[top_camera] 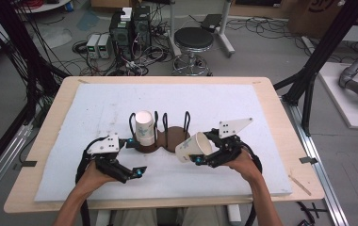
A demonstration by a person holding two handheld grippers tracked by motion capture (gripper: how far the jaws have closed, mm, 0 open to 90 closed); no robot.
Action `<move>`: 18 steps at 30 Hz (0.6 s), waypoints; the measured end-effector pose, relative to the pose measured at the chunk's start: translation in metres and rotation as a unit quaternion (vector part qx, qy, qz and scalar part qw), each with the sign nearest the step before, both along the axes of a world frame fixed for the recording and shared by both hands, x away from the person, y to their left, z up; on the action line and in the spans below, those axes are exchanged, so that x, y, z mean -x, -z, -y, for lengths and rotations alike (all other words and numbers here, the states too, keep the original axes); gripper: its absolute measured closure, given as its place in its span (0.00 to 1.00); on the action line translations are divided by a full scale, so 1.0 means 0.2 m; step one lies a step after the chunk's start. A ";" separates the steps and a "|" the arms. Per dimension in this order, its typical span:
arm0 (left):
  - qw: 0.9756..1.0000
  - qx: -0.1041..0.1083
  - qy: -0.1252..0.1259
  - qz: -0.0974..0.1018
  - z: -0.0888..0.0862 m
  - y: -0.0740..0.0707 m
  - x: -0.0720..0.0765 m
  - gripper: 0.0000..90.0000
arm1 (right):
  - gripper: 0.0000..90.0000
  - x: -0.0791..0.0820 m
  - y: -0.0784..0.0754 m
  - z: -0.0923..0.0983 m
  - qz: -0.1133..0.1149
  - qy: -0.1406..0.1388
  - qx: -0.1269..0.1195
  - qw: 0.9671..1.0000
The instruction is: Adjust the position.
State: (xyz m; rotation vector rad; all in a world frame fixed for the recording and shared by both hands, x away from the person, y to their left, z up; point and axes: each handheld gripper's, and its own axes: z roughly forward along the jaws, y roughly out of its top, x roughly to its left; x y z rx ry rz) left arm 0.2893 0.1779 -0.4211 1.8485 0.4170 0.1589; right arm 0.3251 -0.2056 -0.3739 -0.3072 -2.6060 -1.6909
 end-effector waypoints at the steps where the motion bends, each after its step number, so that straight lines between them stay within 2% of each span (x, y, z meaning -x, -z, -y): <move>1: 1.000 -0.001 -0.009 0.002 -0.02 0.00 0.00 0.07 | 0.33 0.00 -0.01 0.01 0.000 0.005 0.005 1.000; 4: 0.999 -0.011 -0.037 0.005 -0.06 0.02 0.00 0.07 | 0.33 -0.02 -0.02 0.06 0.000 0.023 0.020 1.000; 5: 0.998 -0.015 -0.058 0.008 -0.09 0.03 0.00 0.07 | 0.33 -0.02 -0.03 0.06 0.000 0.027 0.026 0.999; 6: 0.998 -0.017 -0.068 0.010 -0.10 0.04 0.00 0.07 | 0.33 -0.02 -0.03 0.08 0.001 0.034 0.033 0.999; 7: 0.998 -0.017 -0.068 0.010 -0.10 0.04 0.00 0.07 | 0.33 -0.03 -0.03 0.09 0.002 0.039 0.038 0.998; 9: 0.995 -0.022 -0.096 0.013 -0.14 0.05 -0.01 0.07 | 0.33 -0.04 -0.04 0.11 -0.001 0.053 0.047 0.997; 10: 0.995 -0.022 -0.096 0.013 -0.14 0.05 -0.01 0.07 | 0.33 -0.05 -0.04 0.12 -0.002 0.061 0.053 0.997; 12: 0.993 -0.025 -0.119 0.013 -0.16 0.07 -0.01 0.07 | 0.33 -0.06 -0.04 0.13 -0.002 0.067 0.061 0.996; 13: 0.989 -0.028 -0.143 0.012 -0.18 0.08 -0.02 0.07 | 0.33 -0.08 -0.05 0.14 -0.004 0.085 0.079 0.993; 14: 0.989 -0.028 -0.143 0.012 -0.18 0.08 -0.02 0.07 | 0.33 -0.08 -0.05 0.14 -0.004 0.085 0.079 0.993; 15: 0.988 -0.031 -0.153 0.010 -0.19 0.09 -0.03 0.07 | 0.33 -0.10 -0.05 0.14 -0.005 0.107 0.109 0.988; 16: 0.986 -0.033 -0.162 0.007 -0.20 0.10 -0.03 0.07 | 0.33 -0.11 -0.05 0.14 -0.007 0.118 0.124 0.985; 17: 0.985 -0.034 -0.172 0.005 -0.21 0.10 -0.04 0.07 | 0.33 -0.11 -0.05 0.14 -0.007 0.118 0.124 0.985; 18: 0.982 -0.035 -0.184 0.005 -0.22 0.11 -0.04 0.07 | 0.33 -0.13 -0.05 0.14 -0.006 0.133 0.148 0.980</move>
